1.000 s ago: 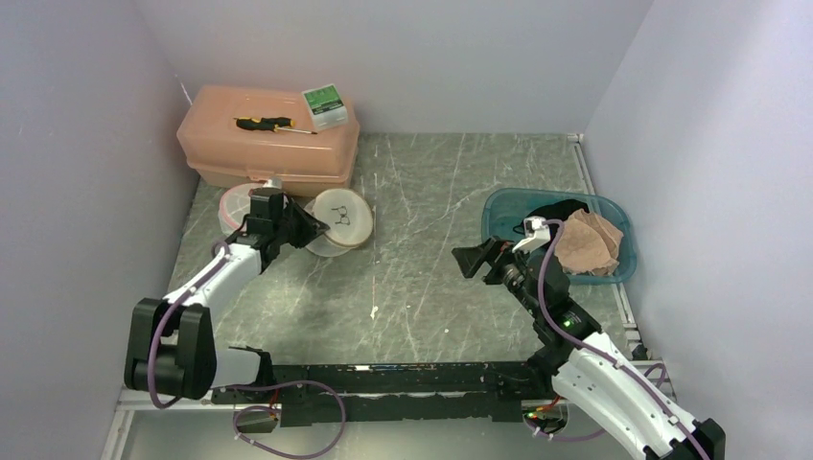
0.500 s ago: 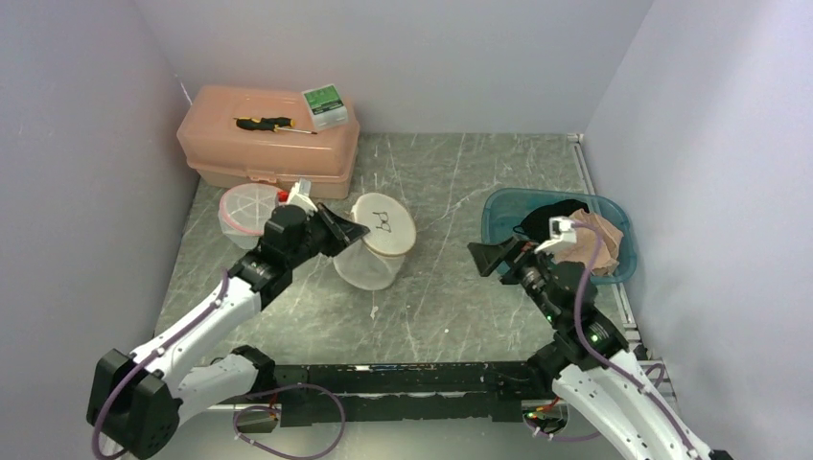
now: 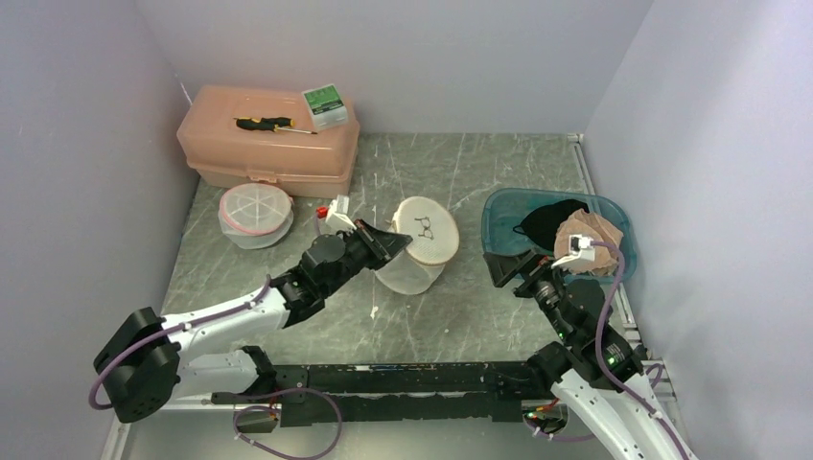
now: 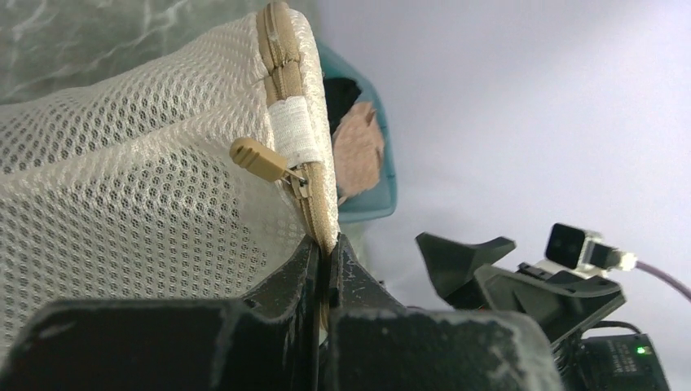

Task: Unzip the laundry bag and remove the bra
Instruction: Pick up the laundry bag at the center of the board, then place the laundry bag at the center of the board.

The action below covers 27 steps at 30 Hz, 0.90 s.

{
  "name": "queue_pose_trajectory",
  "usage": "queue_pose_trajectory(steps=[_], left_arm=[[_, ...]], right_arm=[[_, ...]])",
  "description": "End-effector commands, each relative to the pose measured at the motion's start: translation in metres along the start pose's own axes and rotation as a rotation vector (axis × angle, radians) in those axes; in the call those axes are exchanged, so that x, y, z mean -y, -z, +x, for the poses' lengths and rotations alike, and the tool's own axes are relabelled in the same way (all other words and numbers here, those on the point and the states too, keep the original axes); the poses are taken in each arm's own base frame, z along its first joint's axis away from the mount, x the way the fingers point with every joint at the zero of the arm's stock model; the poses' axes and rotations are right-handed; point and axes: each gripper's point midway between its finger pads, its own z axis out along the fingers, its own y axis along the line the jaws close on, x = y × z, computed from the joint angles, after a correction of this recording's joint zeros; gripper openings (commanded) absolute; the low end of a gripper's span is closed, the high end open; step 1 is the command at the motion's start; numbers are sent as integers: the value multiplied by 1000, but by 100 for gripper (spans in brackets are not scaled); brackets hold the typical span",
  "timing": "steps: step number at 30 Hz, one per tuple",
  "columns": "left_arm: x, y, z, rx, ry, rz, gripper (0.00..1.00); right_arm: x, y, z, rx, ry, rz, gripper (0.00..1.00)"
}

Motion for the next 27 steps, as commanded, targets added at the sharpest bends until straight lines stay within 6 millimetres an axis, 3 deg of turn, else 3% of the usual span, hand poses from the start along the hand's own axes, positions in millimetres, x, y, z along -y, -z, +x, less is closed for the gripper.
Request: queue_pose_trajectory(steps=[1, 9, 13, 17, 20, 25, 27], left_arm=[[50, -1, -34, 175, 20, 190, 3], [-37, 6, -12, 202, 96, 54, 3], [-67, 13, 3, 181, 102, -10, 5], [-71, 21, 11, 139, 69, -23, 17], [-64, 30, 14, 101, 16, -22, 44], [-61, 61, -1, 101, -65, -100, 69], [-58, 75, -9, 104, -103, -125, 73]], right_arm=[[-12, 9, -6, 17, 1, -66, 99], [-16, -6, 33, -102, -64, -133, 99], [-17, -15, 48, -146, -87, -149, 98], [-17, -23, 61, -188, -111, -163, 97], [-19, -28, 67, -200, -131, -179, 95], [-17, -35, 78, -217, -162, -188, 92], [-19, -39, 80, -222, -173, -196, 91]])
